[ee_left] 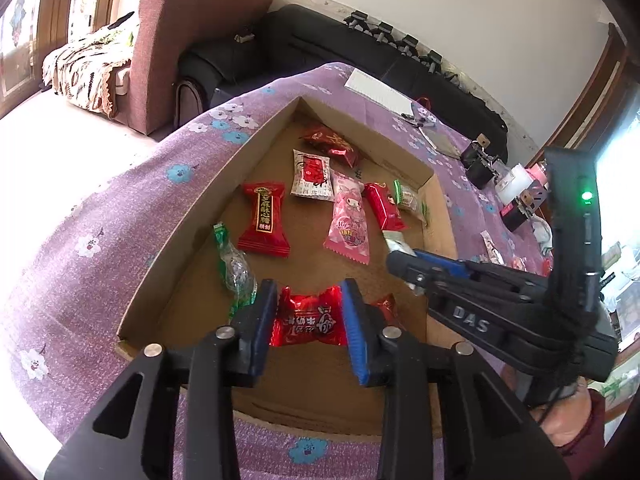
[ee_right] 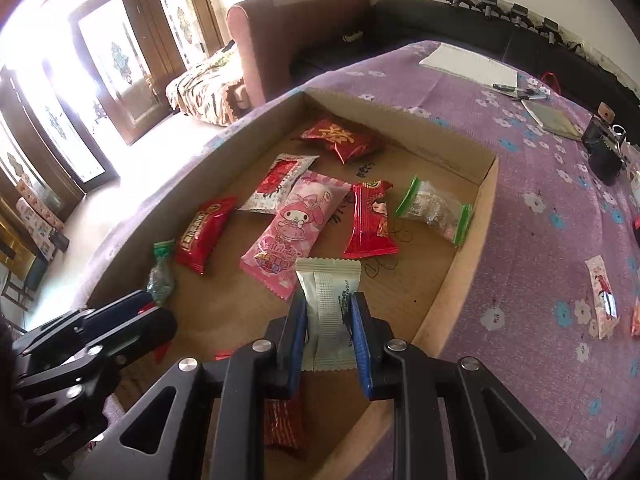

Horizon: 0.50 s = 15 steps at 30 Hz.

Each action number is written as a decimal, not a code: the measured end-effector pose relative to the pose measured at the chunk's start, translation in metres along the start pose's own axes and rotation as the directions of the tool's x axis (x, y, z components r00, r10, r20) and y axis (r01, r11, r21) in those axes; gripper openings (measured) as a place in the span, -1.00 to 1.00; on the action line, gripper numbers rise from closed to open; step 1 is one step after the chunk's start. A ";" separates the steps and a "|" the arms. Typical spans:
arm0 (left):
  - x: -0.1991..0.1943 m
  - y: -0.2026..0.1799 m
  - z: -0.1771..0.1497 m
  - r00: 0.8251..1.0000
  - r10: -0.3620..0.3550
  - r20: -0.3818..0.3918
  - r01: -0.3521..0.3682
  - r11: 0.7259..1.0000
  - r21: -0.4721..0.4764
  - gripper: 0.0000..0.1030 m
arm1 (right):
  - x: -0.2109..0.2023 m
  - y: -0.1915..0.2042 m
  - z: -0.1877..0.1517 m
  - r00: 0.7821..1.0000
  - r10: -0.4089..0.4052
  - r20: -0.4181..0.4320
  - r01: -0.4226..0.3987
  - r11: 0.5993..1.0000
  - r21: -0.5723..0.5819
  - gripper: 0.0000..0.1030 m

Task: Organize snacks
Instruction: 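Carry both candies into the cardboard box and open both tools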

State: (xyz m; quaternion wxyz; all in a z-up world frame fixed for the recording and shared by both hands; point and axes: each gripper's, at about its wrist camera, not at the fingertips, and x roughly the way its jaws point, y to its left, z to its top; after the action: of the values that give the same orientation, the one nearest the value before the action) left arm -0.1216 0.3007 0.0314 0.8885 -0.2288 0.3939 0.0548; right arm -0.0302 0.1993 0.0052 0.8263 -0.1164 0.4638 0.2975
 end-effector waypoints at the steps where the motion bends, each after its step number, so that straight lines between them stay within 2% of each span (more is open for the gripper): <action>1: -0.002 0.001 0.000 1.000 -0.002 0.004 0.002 1.000 -0.004 -0.16 | 0.001 0.000 0.000 1.000 -0.003 0.001 0.003 1.000 0.000 -0.54; 3: -0.006 0.003 0.001 1.000 0.006 0.016 -0.006 1.000 -0.017 0.13 | 0.001 0.000 0.000 1.000 -0.010 0.014 0.010 1.000 0.003 -0.54; 4: -0.009 0.004 0.002 1.000 0.009 0.024 -0.008 1.000 -0.026 0.16 | -0.001 0.000 -0.001 1.000 -0.011 0.025 0.011 1.000 0.004 -0.54; 8: -0.016 0.005 0.004 0.999 0.013 0.037 -0.012 0.999 -0.041 0.18 | -0.010 0.003 -0.001 0.998 -0.012 0.063 0.012 1.000 0.001 -0.19; 13: -0.025 -0.002 0.001 0.998 0.022 0.052 -0.021 0.999 -0.027 0.18 | -0.038 0.007 -0.007 0.990 -0.015 0.138 0.018 1.000 -0.024 -0.17; 15: -0.028 -0.007 0.000 0.998 0.028 0.058 -0.027 0.999 -0.017 0.18 | -0.048 0.007 -0.011 0.987 -0.013 0.158 0.016 1.000 -0.022 -0.07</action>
State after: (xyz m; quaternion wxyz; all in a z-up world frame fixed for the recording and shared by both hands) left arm -0.1392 0.2973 0.0544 0.8968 -0.2291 0.3707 0.0769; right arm -0.0608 0.1818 0.0400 0.8611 -0.1056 0.3927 0.3052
